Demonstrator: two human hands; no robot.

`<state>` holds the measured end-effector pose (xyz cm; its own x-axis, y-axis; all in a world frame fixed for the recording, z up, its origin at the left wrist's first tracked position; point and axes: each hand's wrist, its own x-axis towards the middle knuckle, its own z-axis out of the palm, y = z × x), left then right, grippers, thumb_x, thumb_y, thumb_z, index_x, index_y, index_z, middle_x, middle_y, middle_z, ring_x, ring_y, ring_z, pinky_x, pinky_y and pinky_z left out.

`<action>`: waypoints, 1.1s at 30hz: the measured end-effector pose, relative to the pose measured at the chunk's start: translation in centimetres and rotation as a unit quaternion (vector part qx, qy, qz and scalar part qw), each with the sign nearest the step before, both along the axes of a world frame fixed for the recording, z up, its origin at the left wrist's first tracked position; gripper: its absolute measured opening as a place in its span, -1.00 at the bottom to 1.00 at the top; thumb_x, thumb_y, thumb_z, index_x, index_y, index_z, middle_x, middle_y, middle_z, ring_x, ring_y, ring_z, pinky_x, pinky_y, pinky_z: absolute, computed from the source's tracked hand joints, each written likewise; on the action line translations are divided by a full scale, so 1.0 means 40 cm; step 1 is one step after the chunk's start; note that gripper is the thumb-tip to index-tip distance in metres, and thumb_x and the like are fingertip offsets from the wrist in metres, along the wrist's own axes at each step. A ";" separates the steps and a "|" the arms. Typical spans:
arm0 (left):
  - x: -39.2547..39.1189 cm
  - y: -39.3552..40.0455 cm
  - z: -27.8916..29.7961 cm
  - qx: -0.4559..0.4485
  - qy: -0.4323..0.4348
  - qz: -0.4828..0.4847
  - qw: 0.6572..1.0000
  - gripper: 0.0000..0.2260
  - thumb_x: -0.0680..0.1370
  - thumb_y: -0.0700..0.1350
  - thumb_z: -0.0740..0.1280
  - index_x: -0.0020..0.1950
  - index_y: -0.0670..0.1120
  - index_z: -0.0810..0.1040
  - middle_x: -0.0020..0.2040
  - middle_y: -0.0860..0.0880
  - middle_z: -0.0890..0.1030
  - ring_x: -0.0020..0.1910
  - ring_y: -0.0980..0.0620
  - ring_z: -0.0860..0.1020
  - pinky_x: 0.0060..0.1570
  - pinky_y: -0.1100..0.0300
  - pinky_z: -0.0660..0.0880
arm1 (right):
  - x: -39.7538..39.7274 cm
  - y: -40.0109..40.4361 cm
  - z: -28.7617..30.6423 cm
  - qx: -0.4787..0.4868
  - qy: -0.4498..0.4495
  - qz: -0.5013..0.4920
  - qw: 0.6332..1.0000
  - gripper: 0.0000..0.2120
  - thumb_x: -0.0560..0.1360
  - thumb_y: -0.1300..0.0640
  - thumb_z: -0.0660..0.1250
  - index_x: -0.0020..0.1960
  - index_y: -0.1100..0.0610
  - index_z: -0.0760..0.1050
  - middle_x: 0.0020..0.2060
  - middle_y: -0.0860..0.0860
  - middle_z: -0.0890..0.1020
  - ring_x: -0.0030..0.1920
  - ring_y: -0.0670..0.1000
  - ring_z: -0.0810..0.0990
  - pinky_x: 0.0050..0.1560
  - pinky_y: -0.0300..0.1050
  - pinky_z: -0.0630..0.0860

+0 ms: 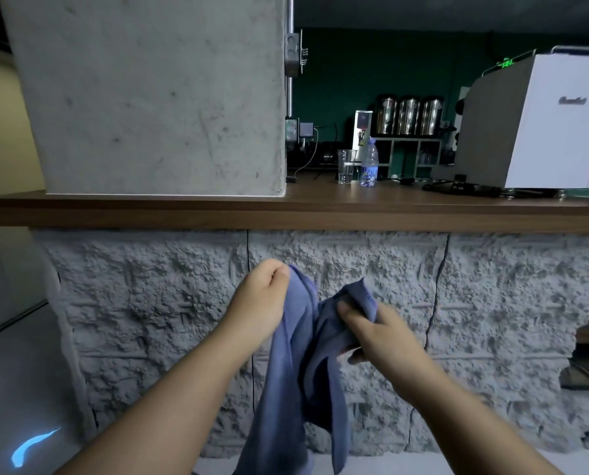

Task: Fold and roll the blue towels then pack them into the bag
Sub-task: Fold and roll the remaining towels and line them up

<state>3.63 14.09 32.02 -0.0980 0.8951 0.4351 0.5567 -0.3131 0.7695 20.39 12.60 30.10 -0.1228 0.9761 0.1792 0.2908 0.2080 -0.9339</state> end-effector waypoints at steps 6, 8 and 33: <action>0.073 0.001 0.023 0.014 -0.042 -0.122 0.992 -0.85 0.61 -0.09 0.17 -0.11 -0.03 0.48 -0.13 -0.15 0.60 -0.11 -0.14 0.58 -0.04 -0.13 0.50 | -0.026 0.014 0.023 0.014 0.049 0.062 0.997 -0.70 0.49 0.13 0.39 0.17 -0.02 0.41 -0.14 0.07 0.66 -0.36 0.06 0.65 -0.39 -0.18 0.54; 0.085 -0.004 0.024 0.008 -0.038 -0.144 0.989 -0.90 0.61 -0.11 0.21 -0.08 -0.03 0.48 -0.11 -0.14 0.59 -0.11 -0.12 0.58 -0.06 -0.07 0.52 | -0.032 0.023 0.036 0.033 0.048 0.041 0.997 -0.89 0.51 0.22 0.34 0.02 0.12 0.51 -0.28 0.14 0.63 -0.42 0.06 0.59 -0.40 -0.12 0.56; 0.062 0.018 0.007 0.020 0.035 0.020 0.999 -0.80 0.48 -0.28 0.19 -0.20 -0.01 0.24 -0.26 -0.03 0.36 -0.33 0.04 0.32 -0.35 0.18 0.23 | -0.060 0.052 0.123 0.004 0.269 -0.026 0.963 -0.82 0.54 0.14 0.32 -0.19 0.23 0.49 -0.55 0.09 0.48 -0.55 -0.03 0.44 -0.47 -0.19 0.41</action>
